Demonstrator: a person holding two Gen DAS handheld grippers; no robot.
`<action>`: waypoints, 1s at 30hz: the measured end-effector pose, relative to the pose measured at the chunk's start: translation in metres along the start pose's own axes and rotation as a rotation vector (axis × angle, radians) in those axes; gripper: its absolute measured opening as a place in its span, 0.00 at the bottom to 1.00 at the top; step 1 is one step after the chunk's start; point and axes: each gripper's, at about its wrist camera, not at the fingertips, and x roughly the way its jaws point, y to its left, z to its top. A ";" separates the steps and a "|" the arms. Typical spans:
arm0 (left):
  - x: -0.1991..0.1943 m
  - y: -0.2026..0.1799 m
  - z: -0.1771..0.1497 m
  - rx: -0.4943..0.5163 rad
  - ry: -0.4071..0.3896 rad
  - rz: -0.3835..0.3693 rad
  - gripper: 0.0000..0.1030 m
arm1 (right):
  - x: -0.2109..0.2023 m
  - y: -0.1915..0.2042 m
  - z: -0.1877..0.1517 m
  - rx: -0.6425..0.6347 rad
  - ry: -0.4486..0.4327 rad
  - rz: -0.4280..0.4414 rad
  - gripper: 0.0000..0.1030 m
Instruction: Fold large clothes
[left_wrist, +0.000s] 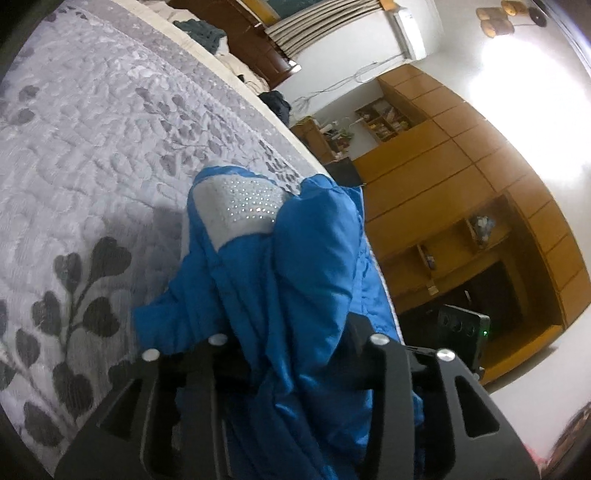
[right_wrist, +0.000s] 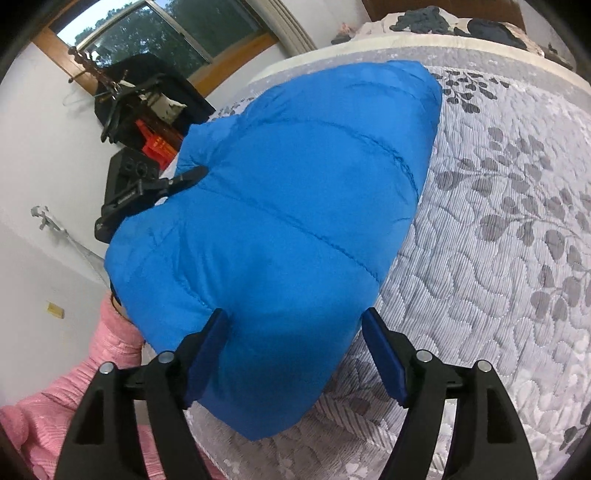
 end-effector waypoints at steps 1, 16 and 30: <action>-0.005 -0.004 0.000 0.002 -0.009 0.016 0.39 | -0.002 0.000 -0.001 -0.001 -0.009 0.001 0.73; -0.094 -0.112 -0.073 0.201 -0.128 0.115 0.58 | -0.022 0.006 -0.016 0.011 -0.031 0.077 0.74; -0.071 -0.089 -0.088 0.076 -0.012 0.111 0.12 | -0.014 0.011 -0.022 0.014 -0.020 0.084 0.75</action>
